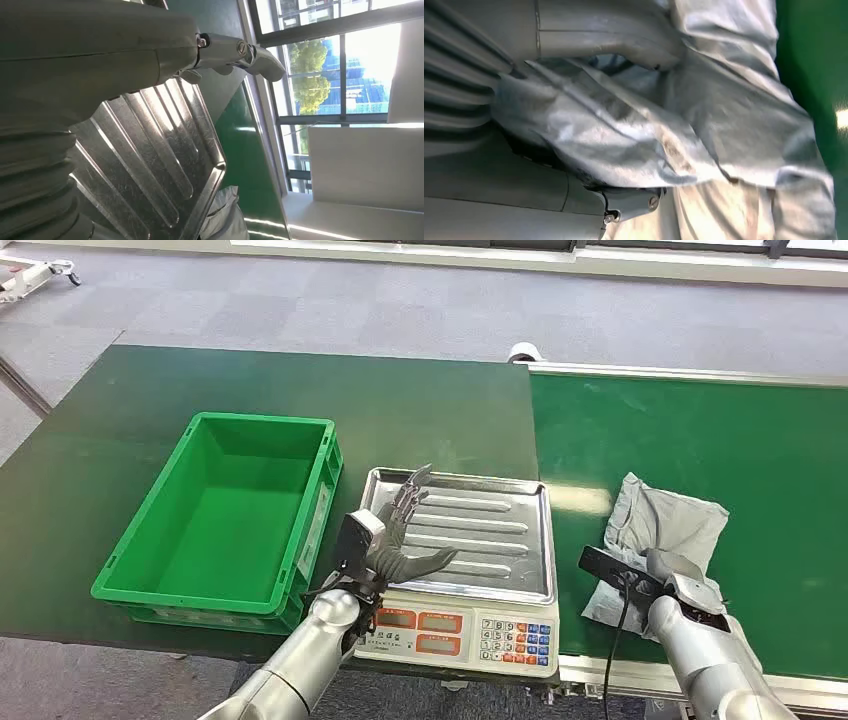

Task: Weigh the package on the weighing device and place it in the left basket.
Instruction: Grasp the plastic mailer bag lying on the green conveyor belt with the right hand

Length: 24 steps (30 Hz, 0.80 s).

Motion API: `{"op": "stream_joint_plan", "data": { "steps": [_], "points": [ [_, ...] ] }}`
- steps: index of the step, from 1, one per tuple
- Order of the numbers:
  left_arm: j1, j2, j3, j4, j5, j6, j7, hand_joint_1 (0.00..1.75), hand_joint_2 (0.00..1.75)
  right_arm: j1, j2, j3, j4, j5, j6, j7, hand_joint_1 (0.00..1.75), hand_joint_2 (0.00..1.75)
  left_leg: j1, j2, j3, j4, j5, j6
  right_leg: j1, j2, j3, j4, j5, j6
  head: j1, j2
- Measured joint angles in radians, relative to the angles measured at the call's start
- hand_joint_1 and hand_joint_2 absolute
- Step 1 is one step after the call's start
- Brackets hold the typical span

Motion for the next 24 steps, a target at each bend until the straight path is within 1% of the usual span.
{"op": "stream_joint_plan", "data": {
  "steps": [8,12,15,19,24],
  "points": [
    [0.003,0.000,0.000,-0.003,0.002,0.005,0.000,0.00,1.75,0.000,0.002,0.015,-0.013,-0.015,-0.023,-0.009,1.75,1.75,0.000,-0.001,0.000,0.000,0.000,0.000,0.000,-0.001,0.000,0.000,0.000,0.000,0.000,0.000],
    [0.007,0.001,0.000,-0.008,0.004,0.010,0.000,0.00,1.75,0.007,0.005,0.020,-0.032,-0.043,-0.068,-0.025,1.75,1.75,0.000,-0.001,-0.001,0.000,0.000,0.000,0.000,-0.001,-0.001,0.000,0.000,0.000,0.000,0.000],
    [0.016,0.005,0.000,-0.018,0.005,0.013,0.000,0.00,1.75,0.021,0.008,0.020,-0.060,-0.074,-0.119,-0.040,1.75,1.75,0.000,-0.001,-0.002,0.000,0.000,0.000,0.000,-0.001,-0.002,0.000,0.000,0.000,0.000,0.000],
    [0.034,0.012,0.000,-0.038,0.006,0.015,0.000,0.00,1.75,0.055,0.012,0.019,-0.141,-0.125,-0.191,-0.053,1.75,1.75,0.000,-0.001,-0.004,0.000,0.000,0.000,0.000,-0.001,-0.004,0.000,0.000,0.000,0.000,0.000],
    [0.050,0.021,0.000,-0.060,0.006,0.015,0.000,0.00,1.75,0.113,0.012,0.004,-0.311,-0.178,-0.243,-0.064,1.75,1.75,0.000,-0.001,-0.007,0.000,0.000,0.000,0.000,-0.001,-0.007,0.000,0.000,0.000,0.000,0.000]
  ]
}}
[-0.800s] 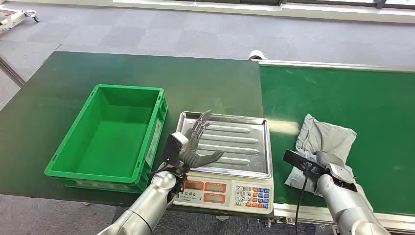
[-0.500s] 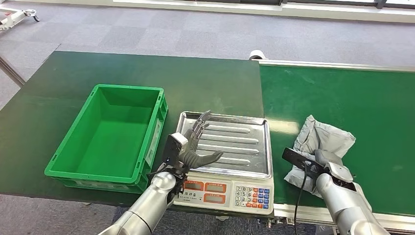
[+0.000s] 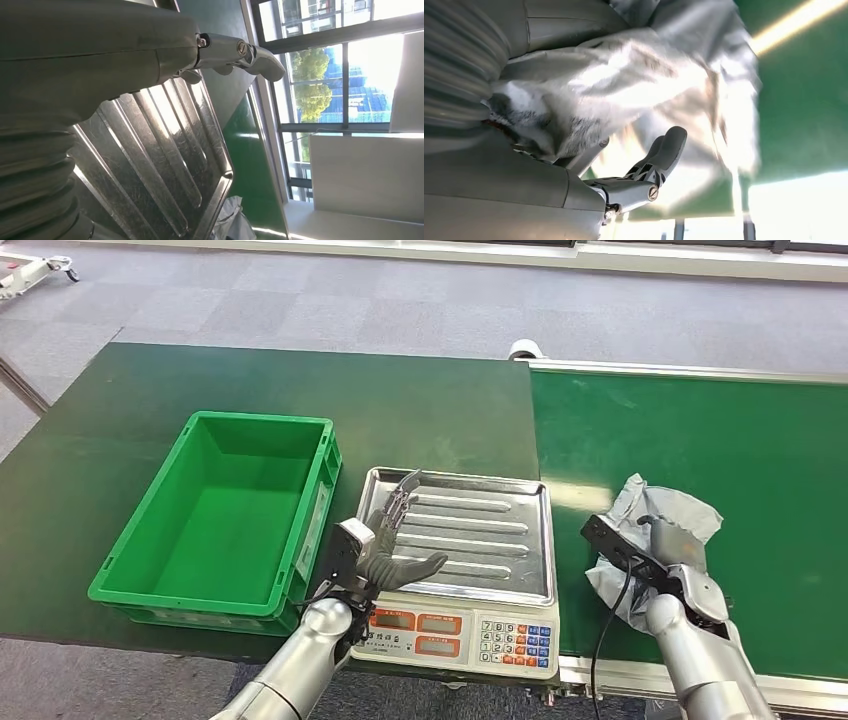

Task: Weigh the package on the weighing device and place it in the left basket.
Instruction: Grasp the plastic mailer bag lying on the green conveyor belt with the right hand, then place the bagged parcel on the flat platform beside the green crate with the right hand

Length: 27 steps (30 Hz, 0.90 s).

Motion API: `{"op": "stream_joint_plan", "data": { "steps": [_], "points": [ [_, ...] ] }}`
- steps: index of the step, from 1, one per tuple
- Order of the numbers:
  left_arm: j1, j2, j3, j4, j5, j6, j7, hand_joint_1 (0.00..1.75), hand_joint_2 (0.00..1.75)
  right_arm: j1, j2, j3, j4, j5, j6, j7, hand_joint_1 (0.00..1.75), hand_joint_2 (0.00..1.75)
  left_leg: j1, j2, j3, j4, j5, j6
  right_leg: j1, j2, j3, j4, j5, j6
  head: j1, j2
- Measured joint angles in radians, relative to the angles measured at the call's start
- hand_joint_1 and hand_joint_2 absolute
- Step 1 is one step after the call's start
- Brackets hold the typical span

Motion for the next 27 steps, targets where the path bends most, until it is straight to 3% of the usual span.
{"op": "stream_joint_plan", "data": {
  "steps": [8,17,22,27],
  "points": [
    [0.006,0.007,0.000,-0.016,-0.007,-0.012,0.000,0.00,1.75,0.107,0.000,-0.018,-0.373,0.026,-0.044,-0.022,1.75,1.75,0.000,0.000,-0.003,0.000,0.000,0.000,0.000,0.000,-0.003,0.000,0.000,0.000,0.000,0.000],
    [0.010,0.007,0.000,-0.039,-0.004,-0.017,0.000,0.00,1.75,0.172,0.019,-0.046,-0.719,-0.008,-0.244,-0.170,1.75,1.75,0.000,0.000,-0.004,0.000,0.000,0.000,0.000,0.000,-0.004,0.000,0.000,0.000,0.000,0.000],
    [0.031,-0.010,0.025,-0.099,0.061,0.090,0.000,0.00,1.75,0.168,0.030,-0.062,-0.806,-0.042,-0.287,-0.275,1.75,1.75,0.000,0.001,-0.004,0.000,0.000,0.000,0.000,0.001,-0.004,0.000,0.000,0.000,0.000,0.000],
    [0.052,-0.042,0.078,-0.169,0.070,0.309,0.000,0.00,1.75,0.067,0.041,-0.034,-0.740,-0.025,-0.278,-0.333,1.75,1.75,0.000,0.002,-0.005,0.000,0.001,-0.001,0.000,0.002,-0.005,0.001,0.002,-0.001,0.000,0.000]
  ]
}}
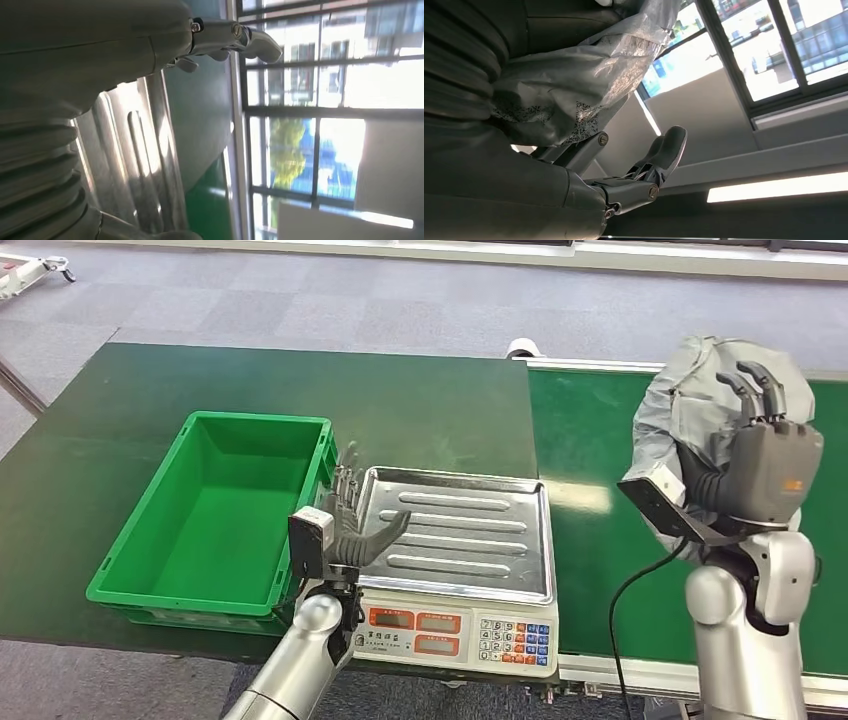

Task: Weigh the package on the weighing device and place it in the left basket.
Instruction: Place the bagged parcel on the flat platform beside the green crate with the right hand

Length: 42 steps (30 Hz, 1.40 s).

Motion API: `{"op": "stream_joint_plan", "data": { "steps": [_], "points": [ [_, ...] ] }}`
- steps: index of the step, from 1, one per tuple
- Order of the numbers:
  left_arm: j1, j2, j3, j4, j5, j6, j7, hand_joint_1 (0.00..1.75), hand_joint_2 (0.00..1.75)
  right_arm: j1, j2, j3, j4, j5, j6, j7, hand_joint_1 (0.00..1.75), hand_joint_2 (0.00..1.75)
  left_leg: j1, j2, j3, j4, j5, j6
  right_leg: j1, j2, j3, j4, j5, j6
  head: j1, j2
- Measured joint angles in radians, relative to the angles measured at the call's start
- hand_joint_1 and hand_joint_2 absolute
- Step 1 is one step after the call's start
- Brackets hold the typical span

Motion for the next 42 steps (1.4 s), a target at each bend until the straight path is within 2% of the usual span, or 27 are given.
{"op": "stream_joint_plan", "data": {
  "steps": [5,9,12,19,22,28,34,37,41,42],
  "points": [
    [0.013,-0.004,0.020,-0.098,-0.004,0.195,0.000,0.00,1.75,-0.177,0.036,0.105,0.208,0.023,0.021,-0.024,1.75,1.75,0.000,0.001,0.000,0.000,0.003,-0.002,0.001,0.001,-0.001,0.001,0.002,-0.001,0.000,0.000],
    [0.027,-0.002,0.029,-0.194,0.000,0.277,0.000,0.00,1.75,-0.279,0.086,0.200,0.378,0.024,0.027,-0.044,1.75,1.75,0.002,0.000,0.000,0.000,0.004,-0.002,0.002,0.000,-0.001,0.002,0.002,-0.001,0.000,0.000],
    [0.039,0.001,0.036,-0.264,0.004,0.311,0.000,0.00,1.75,-0.318,0.119,0.269,0.484,0.016,0.032,-0.056,1.75,1.75,0.003,-0.002,-0.001,0.000,0.004,-0.002,0.002,-0.002,-0.002,0.002,0.001,-0.002,0.000,0.000],
    [0.064,0.008,0.060,-0.403,0.030,0.332,0.000,0.00,1.75,-0.364,0.215,0.396,0.688,-0.099,0.149,-0.136,1.75,1.75,0.003,-0.003,-0.003,0.000,0.003,-0.003,0.003,-0.002,-0.004,0.002,0.001,-0.002,0.000,0.000],
    [0.070,0.010,0.067,-0.433,0.032,0.333,0.000,0.00,1.75,-0.365,0.248,0.427,0.738,-0.119,0.167,-0.150,1.75,1.75,0.003,-0.004,-0.003,0.000,0.003,-0.003,0.003,-0.003,-0.004,0.002,0.001,-0.003,0.000,0.000],
    [0.073,0.011,0.082,-0.449,0.044,0.319,0.000,0.00,1.75,-0.366,0.284,0.471,0.795,-0.163,0.231,-0.160,1.75,1.75,0.003,-0.003,-0.003,0.000,0.003,-0.003,0.003,-0.002,-0.004,0.002,0.001,-0.003,0.000,0.000],
    [0.078,0.011,0.117,-0.446,0.077,0.255,0.001,0.00,1.75,-0.362,0.303,0.510,0.817,-0.266,0.308,-0.187,1.75,1.75,0.003,-0.003,-0.003,0.000,0.003,-0.003,0.003,-0.002,-0.005,0.002,0.001,-0.003,0.000,0.000],
    [0.080,0.011,0.134,-0.435,0.095,0.194,0.001,0.00,1.75,-0.350,0.302,0.523,0.812,-0.357,0.355,-0.205,1.75,1.75,0.003,-0.002,-0.003,0.000,0.003,-0.003,0.003,-0.002,-0.005,0.002,0.001,-0.003,0.000,0.000],
    [0.080,0.011,0.154,-0.409,0.102,0.144,0.001,0.00,1.75,-0.330,0.296,0.534,0.790,-0.429,0.369,-0.212,0.00,1.75,0.003,-0.001,-0.003,0.000,0.003,-0.003,0.003,0.000,-0.006,0.002,0.001,-0.003,0.000,0.000],
    [0.078,0.011,0.156,-0.395,0.099,0.135,0.001,0.00,1.75,-0.323,0.292,0.535,0.778,-0.447,0.363,-0.211,0.00,1.75,0.003,-0.001,-0.002,0.000,0.003,-0.003,0.003,-0.001,-0.006,0.002,0.001,-0.003,0.000,0.000]
  ]
}}
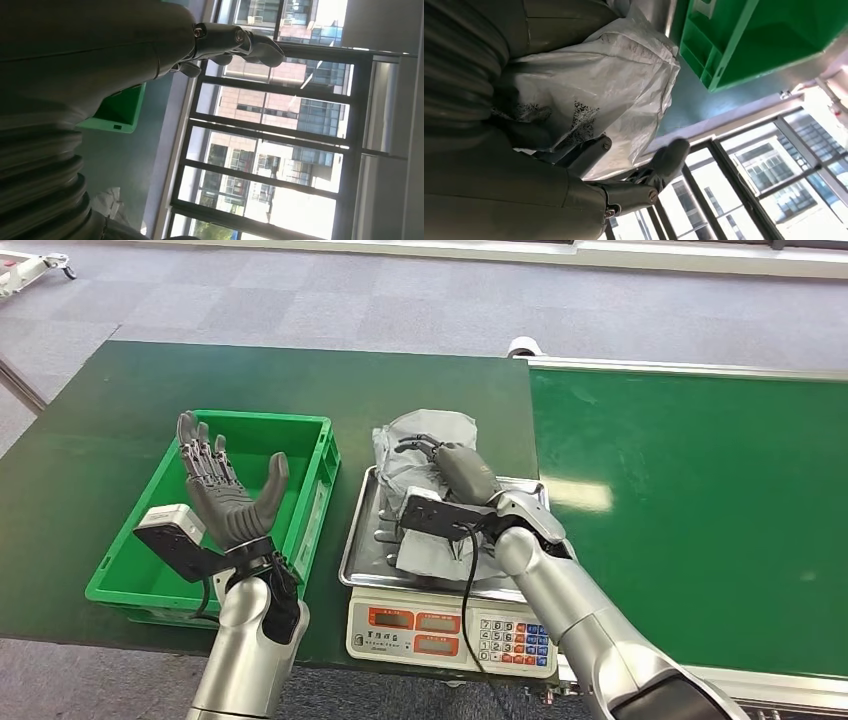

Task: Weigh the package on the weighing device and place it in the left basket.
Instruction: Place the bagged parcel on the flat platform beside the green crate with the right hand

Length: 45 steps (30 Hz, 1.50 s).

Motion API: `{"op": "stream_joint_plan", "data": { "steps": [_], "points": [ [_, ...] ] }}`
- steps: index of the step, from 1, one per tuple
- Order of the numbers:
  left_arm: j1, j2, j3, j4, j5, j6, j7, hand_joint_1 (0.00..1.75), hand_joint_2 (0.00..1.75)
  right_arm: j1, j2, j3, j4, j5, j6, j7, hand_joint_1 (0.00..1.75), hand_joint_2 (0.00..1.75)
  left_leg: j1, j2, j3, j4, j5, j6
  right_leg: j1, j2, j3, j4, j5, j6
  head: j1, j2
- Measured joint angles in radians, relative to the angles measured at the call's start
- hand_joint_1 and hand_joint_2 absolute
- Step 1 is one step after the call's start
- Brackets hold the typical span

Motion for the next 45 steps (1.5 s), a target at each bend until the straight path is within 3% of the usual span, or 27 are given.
{"op": "stream_joint_plan", "data": {
  "steps": [6,9,10,13,19,25,33,35,38,40,42,45],
  "points": [
    [-0.022,-0.001,0.002,0.129,-0.034,-0.023,0.000,0.00,1.75,0.053,-0.041,0.011,-0.109,-0.113,-0.022,0.000,0.00,1.75,0.000,0.002,0.000,0.000,0.000,0.000,0.000,0.002,-0.001,0.000,0.001,0.000,0.000,0.000],
    [-0.029,-0.003,0.002,0.165,-0.035,-0.023,0.000,0.00,1.75,0.076,-0.061,0.012,-0.146,-0.156,-0.010,-0.005,0.00,0.44,0.000,0.004,0.000,0.000,0.000,0.000,0.000,0.002,-0.001,0.000,0.001,-0.001,0.000,0.000],
    [-0.030,-0.003,0.002,0.172,-0.034,-0.023,0.000,0.00,1.75,0.086,-0.069,0.012,-0.159,-0.178,-0.002,-0.010,0.00,0.44,0.000,0.004,0.000,0.000,0.000,0.000,0.000,0.002,-0.001,0.000,0.001,-0.001,0.000,0.000],
    [-0.034,-0.004,0.002,0.187,-0.028,-0.015,0.000,0.00,1.75,0.122,-0.099,0.012,-0.206,-0.224,0.008,-0.014,0.00,1.75,0.000,0.004,0.000,0.000,-0.001,0.000,0.000,0.002,-0.001,0.000,0.001,-0.001,0.000,0.000],
    [-0.033,-0.004,0.002,0.182,-0.043,0.036,-0.001,0.00,1.75,0.187,-0.147,0.003,-0.277,-0.277,0.007,0.013,0.00,1.75,0.000,0.003,0.000,0.000,-0.001,0.000,0.000,0.002,-0.001,0.000,0.001,-0.001,0.000,0.000],
    [-0.033,-0.004,0.002,0.182,-0.044,0.050,-0.001,0.00,1.75,0.281,-0.163,-0.062,-0.349,-0.552,0.221,-0.031,0.00,1.75,0.000,0.003,-0.001,0.000,-0.001,0.000,0.000,0.002,-0.001,0.000,0.000,0.000,0.000,0.000],
    [-0.033,-0.004,0.002,0.185,-0.041,0.038,-0.001,0.00,1.75,0.385,-0.185,-0.174,-0.528,-0.736,0.323,-0.050,0.00,1.75,0.000,0.003,-0.001,0.000,-0.001,0.000,0.000,0.002,-0.001,0.000,0.000,0.000,0.000,0.000],
    [-0.033,-0.004,0.002,0.187,-0.041,0.033,-0.001,0.00,1.75,0.413,-0.187,-0.208,-0.596,-0.683,0.261,-0.093,0.00,1.75,0.000,0.002,-0.001,0.000,-0.001,0.000,0.000,0.001,-0.001,-0.001,0.000,0.000,0.000,0.000],
    [-0.033,-0.004,0.003,0.189,-0.043,0.023,-0.001,0.00,1.75,0.457,-0.182,-0.258,-0.726,-0.485,0.011,-0.186,0.00,1.75,0.000,0.001,-0.001,0.000,-0.002,0.000,0.000,0.001,-0.001,-0.001,0.000,0.000,0.000,0.000],
    [-0.033,-0.004,0.003,0.190,-0.045,0.022,-0.001,0.00,1.75,0.481,-0.180,-0.274,-0.793,-0.365,-0.134,-0.192,0.00,1.75,0.000,0.002,-0.001,0.000,-0.002,0.000,0.000,0.001,-0.001,-0.001,0.000,0.000,0.000,0.000],
    [-0.033,-0.004,0.003,0.190,-0.046,0.028,-0.001,0.00,1.75,0.497,-0.180,-0.278,-0.827,-0.201,-0.221,-0.128,0.00,1.75,0.000,0.004,-0.001,0.000,-0.003,-0.001,0.000,0.002,-0.001,-0.001,0.000,-0.001,0.000,0.000],
    [-0.032,-0.004,0.005,0.187,-0.045,0.031,-0.001,0.00,1.75,0.493,-0.186,-0.277,-0.790,0.062,-0.206,0.081,0.00,1.75,0.000,0.005,-0.001,0.000,-0.003,-0.001,0.000,0.002,-0.001,-0.001,0.000,-0.001,0.000,0.000]
  ]
}}
